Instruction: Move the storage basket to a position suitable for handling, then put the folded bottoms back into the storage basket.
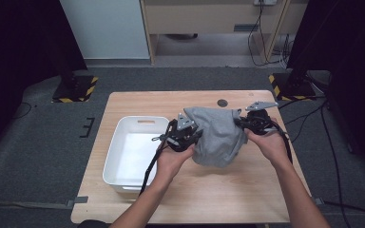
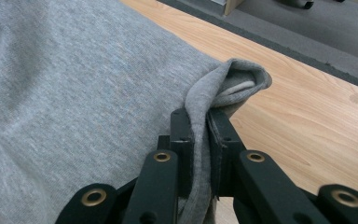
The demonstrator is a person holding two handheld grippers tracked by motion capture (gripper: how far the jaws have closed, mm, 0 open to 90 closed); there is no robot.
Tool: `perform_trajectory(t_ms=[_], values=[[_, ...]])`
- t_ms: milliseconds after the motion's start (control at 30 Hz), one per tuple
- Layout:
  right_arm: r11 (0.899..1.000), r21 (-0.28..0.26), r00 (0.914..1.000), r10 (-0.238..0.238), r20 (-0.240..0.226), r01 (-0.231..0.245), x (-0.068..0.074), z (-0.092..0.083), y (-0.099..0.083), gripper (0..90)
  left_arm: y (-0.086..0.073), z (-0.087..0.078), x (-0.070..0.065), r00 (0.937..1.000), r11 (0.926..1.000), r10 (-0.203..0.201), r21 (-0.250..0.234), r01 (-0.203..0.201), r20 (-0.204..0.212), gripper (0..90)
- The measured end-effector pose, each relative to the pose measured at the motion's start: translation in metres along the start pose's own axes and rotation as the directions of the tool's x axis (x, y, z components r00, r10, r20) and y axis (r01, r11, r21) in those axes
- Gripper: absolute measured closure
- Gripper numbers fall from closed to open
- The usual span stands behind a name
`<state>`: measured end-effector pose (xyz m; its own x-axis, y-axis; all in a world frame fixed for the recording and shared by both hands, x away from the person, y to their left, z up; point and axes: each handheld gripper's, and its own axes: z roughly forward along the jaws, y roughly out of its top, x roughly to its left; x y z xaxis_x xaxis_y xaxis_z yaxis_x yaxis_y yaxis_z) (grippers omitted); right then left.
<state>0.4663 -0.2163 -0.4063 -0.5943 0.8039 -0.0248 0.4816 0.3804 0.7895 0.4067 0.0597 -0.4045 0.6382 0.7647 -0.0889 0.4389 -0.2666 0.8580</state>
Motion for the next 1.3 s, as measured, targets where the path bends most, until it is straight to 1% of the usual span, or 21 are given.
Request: perform_trajectory(t_ms=[133,167,367,633,667,733,867,1067,1100,1300], values=[[1.0,-0.001,1.0,0.002,-0.004,-0.002,0.002,0.001,0.002,82.4,0.0,-0.002,0.001,1.0,1.0,-0.004,-0.003,0.004,-0.001,78.5],[1.0,-0.003,1.0,-0.004,-0.004,0.004,0.002,0.001,0.004,82.4,0.001,-0.005,0.002,1.0,1.0,0.003,-0.002,-0.003,-0.003,78.5],[1.0,-0.007,0.9999,0.001,-0.01,-0.001,0.006,0.001,0.01,82.4,0.004,-0.012,0.004,1.0,0.9999,-0.002,-0.014,0.002,-0.006,78.5],[1.0,-0.009,0.9999,-0.008,-0.013,0.008,0.01,0.001,0.016,82.4,0.005,-0.017,0.007,1.0,0.9999,0.0,-0.016,0.0,-0.009,78.5],[1.0,-0.008,0.9999,-0.008,-0.014,0.007,0.012,0.002,0.018,82.4,0.005,-0.018,0.009,0.9999,0.9999,0.004,-0.013,-0.004,-0.01,78.5],[1.0,-0.005,0.9998,-0.013,-0.014,0.013,0.014,0.003,0.02,82.4,0.005,-0.02,0.01,0.9999,0.9998,0.0,-0.017,0.0,-0.012,78.5],[1.0,-0.004,0.9997,-0.016,-0.018,0.016,0.018,0.006,0.023,82.4,0.005,-0.024,0.017,0.9998,0.9998,-0.01,-0.019,0.01,-0.019,78.5],[1.0,-0.004,0.9994,-0.025,-0.025,0.025,0.025,0.01,0.03,82.4,0.004,-0.031,0.024,0.9995,0.9997,-0.013,-0.021,0.012,-0.028,78.5],[1.0,-0.005,0.9993,-0.027,-0.026,0.027,0.026,0.011,0.032,82.4,0.004,-0.032,0.025,0.9995,0.9998,-0.01,-0.016,0.009,-0.03,78.5],[0.999,-0.003,0.9989,-0.036,-0.03,0.036,0.033,0.014,0.037,82.4,0.003,-0.039,0.03,0.9993,0.9997,-0.015,-0.022,0.015,-0.033,78.5]])
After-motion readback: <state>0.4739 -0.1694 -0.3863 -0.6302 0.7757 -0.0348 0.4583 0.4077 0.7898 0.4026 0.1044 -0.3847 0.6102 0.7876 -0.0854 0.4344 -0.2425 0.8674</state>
